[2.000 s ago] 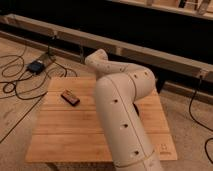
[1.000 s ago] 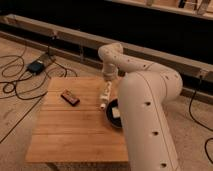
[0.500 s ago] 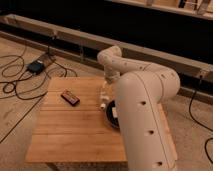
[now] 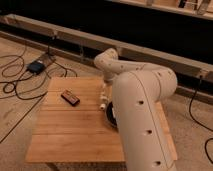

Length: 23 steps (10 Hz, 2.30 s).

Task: Stand the bottle upright

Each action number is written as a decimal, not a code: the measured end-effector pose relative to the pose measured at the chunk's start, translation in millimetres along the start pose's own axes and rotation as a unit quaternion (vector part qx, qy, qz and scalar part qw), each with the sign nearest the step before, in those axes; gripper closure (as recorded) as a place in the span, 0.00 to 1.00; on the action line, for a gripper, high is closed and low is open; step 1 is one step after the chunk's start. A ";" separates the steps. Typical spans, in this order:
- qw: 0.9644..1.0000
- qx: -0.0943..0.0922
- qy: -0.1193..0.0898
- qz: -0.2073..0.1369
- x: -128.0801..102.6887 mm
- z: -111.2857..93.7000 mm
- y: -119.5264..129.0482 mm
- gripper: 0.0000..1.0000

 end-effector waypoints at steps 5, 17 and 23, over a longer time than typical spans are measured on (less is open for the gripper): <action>0.998 0.006 0.012 -0.056 0.3 3.6 -2.4 0.20; 0.992 0.090 0.035 -0.082 9.6 9.3 -31.4 0.20; 0.988 0.135 0.026 -0.072 -4.2 6.5 -17.6 0.20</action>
